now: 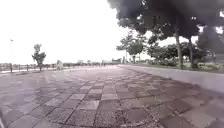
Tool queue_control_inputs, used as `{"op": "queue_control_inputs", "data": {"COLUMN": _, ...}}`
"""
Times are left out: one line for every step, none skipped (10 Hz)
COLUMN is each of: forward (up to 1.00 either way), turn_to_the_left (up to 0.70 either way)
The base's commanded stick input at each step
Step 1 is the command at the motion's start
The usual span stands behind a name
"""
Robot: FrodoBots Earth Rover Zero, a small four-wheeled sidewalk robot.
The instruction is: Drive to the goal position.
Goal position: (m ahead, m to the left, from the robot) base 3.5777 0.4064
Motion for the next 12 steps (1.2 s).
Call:
{"op": "queue_control_inputs", "data": {"forward": 1.0, "turn_to_the_left": 0.0}}
{"op": "queue_control_inputs", "data": {"forward": 1.0, "turn_to_the_left": 0.0}}
{"op": "queue_control_inputs", "data": {"forward": 1.0, "turn_to_the_left": 0.0}}
{"op": "queue_control_inputs", "data": {"forward": 1.0, "turn_to_the_left": 0.0}}
{"op": "queue_control_inputs", "data": {"forward": 1.0, "turn_to_the_left": 0.0}}
{"op": "queue_control_inputs", "data": {"forward": 1.0, "turn_to_the_left": 0.0}}
{"op": "queue_control_inputs", "data": {"forward": 1.0, "turn_to_the_left": 0.0}}
{"op": "queue_control_inputs", "data": {"forward": 1.0, "turn_to_the_left": 0.0}}
{"op": "queue_control_inputs", "data": {"forward": 1.0, "turn_to_the_left": 0.0}}
{"op": "queue_control_inputs", "data": {"forward": 1.0, "turn_to_the_left": 0.0}}
{"op": "queue_control_inputs", "data": {"forward": 1.0, "turn_to_the_left": 0.0}}
{"op": "queue_control_inputs", "data": {"forward": 1.0, "turn_to_the_left": 0.0}}
